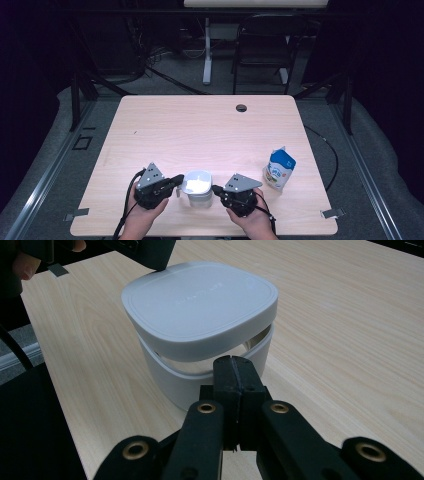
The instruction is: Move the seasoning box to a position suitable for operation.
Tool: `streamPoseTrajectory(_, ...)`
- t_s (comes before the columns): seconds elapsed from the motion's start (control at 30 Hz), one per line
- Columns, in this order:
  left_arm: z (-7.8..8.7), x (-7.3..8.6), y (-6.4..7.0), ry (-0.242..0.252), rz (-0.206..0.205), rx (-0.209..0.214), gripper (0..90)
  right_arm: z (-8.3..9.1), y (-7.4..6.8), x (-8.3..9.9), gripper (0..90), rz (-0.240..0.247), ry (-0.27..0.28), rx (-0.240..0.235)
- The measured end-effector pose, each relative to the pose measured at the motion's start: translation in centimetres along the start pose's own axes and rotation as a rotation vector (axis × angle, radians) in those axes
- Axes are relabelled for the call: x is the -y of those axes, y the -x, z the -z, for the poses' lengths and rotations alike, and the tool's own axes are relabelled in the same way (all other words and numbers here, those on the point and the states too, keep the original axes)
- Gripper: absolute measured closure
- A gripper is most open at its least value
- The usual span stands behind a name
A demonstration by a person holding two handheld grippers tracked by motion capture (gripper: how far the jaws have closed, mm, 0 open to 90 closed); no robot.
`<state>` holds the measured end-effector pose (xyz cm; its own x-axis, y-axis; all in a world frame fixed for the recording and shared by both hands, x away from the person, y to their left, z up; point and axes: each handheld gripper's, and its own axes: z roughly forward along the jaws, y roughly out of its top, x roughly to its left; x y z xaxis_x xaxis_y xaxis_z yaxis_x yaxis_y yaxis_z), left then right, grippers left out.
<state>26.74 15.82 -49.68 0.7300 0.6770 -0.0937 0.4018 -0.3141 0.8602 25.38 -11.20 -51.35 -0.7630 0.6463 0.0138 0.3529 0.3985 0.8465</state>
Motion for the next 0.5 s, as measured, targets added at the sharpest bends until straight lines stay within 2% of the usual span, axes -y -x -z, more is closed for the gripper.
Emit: streamPoseTrajectory(0.5, 0.04, 0.04, -0.02, -0.001, 0.001, 0.001, 90.0, 0.06, -0.16, -0.17, 90.0, 0.007, 0.004, 0.002)
